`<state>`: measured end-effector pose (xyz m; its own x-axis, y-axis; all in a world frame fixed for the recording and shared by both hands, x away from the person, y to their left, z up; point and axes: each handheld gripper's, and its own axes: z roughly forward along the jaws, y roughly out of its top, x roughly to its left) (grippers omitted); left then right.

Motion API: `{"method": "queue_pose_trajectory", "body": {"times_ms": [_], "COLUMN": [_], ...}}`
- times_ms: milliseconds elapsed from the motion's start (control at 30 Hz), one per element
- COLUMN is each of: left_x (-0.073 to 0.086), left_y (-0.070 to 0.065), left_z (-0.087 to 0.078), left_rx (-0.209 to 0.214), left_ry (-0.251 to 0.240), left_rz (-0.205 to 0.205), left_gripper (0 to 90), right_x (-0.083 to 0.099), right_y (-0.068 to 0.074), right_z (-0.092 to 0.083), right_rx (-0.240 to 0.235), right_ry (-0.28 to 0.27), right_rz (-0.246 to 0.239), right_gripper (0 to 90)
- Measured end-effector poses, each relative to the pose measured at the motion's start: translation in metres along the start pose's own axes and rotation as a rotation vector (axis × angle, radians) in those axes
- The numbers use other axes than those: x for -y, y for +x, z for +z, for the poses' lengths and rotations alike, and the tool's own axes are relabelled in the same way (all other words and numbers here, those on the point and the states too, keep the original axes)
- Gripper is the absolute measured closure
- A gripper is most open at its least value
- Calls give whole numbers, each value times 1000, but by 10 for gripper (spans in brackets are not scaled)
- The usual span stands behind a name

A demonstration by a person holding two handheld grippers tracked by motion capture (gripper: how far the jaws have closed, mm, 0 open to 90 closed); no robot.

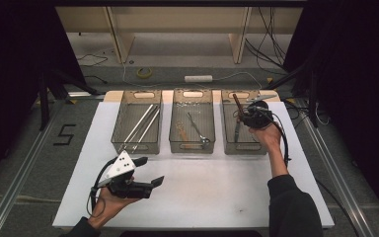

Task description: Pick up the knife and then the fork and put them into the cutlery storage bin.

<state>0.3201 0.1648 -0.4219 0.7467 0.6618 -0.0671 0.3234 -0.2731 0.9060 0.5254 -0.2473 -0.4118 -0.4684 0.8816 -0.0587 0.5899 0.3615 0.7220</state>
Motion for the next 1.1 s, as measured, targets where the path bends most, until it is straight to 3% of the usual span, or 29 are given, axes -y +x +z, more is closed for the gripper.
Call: {"method": "queue_pose_trajectory", "body": {"times_ms": [933,1100], "left_x": [0,0], "left_y": [-1,-1], "left_z": [1,1], "left_rx": [-2,-3], "left_ry": [7,7], "left_rz": [6,4], "left_gripper": [156,156], "right_x": [6,4], "right_y": [2,1], "right_z": [11,9], "right_rx": [33,18], "right_ry": [78,76], "right_rz": [12,37], "right_gripper": [768,671]}}
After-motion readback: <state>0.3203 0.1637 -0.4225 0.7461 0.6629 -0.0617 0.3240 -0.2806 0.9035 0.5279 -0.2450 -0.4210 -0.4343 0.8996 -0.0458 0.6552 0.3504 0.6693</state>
